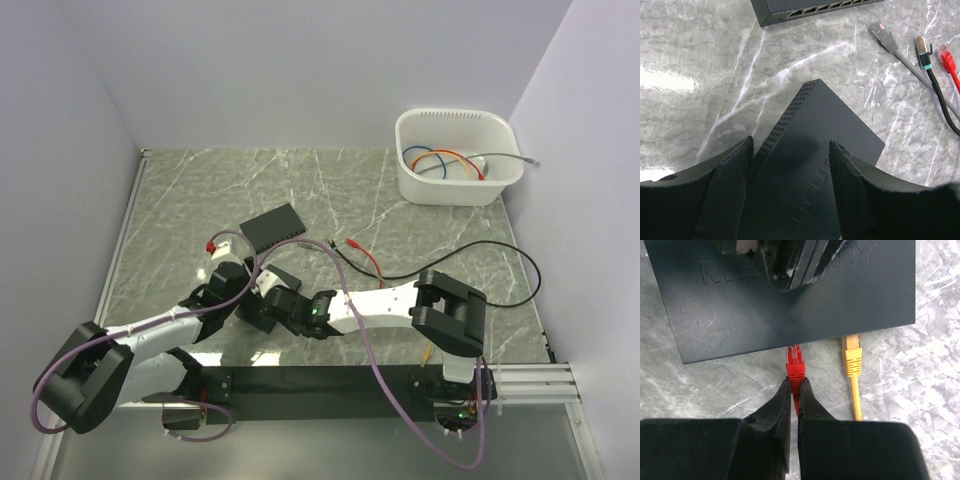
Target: Insert the plug into the switch port
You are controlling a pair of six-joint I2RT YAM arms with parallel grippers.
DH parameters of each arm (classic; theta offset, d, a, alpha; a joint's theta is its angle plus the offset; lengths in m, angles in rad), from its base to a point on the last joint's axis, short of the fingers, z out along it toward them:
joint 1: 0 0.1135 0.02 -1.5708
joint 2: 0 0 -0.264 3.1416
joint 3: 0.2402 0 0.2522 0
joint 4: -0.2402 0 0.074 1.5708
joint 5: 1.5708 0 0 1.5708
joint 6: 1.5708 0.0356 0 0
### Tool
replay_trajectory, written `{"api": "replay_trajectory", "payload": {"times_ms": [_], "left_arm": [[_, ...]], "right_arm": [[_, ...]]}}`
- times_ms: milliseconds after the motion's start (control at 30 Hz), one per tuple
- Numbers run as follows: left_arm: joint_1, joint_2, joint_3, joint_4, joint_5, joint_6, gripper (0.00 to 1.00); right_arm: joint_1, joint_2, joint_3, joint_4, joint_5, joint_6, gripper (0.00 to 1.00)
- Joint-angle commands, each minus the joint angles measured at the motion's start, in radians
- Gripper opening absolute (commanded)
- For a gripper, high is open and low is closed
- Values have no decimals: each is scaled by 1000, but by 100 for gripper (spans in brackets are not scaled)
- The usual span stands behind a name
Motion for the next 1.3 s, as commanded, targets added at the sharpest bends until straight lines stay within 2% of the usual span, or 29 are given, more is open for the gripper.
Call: {"api": "replay_trajectory", "payload": {"times_ms": [0,267,433,700,900,1267], "left_arm": [[-66,-16,-27,-11,172,-61,66],[-95,7,-38,14,166,-78,66],[-124,47,-21,18,155,-78,66],[-220,150,28,-5,74,-90,66],[-255,199,15,43,72,-106,65],[-298,260,-5,94,80,-141,64]], "right_arm": [[-37,-12,59,335,27,41,0],[-88,-78,-76,579,-79,61,0],[-109,-95,-61,624,-122,38,0],[-112,-107,28,607,-183,-5,0],[-128,-104,54,637,-218,-8,0],[-184,-104,16,851,-297,97,0]]}}
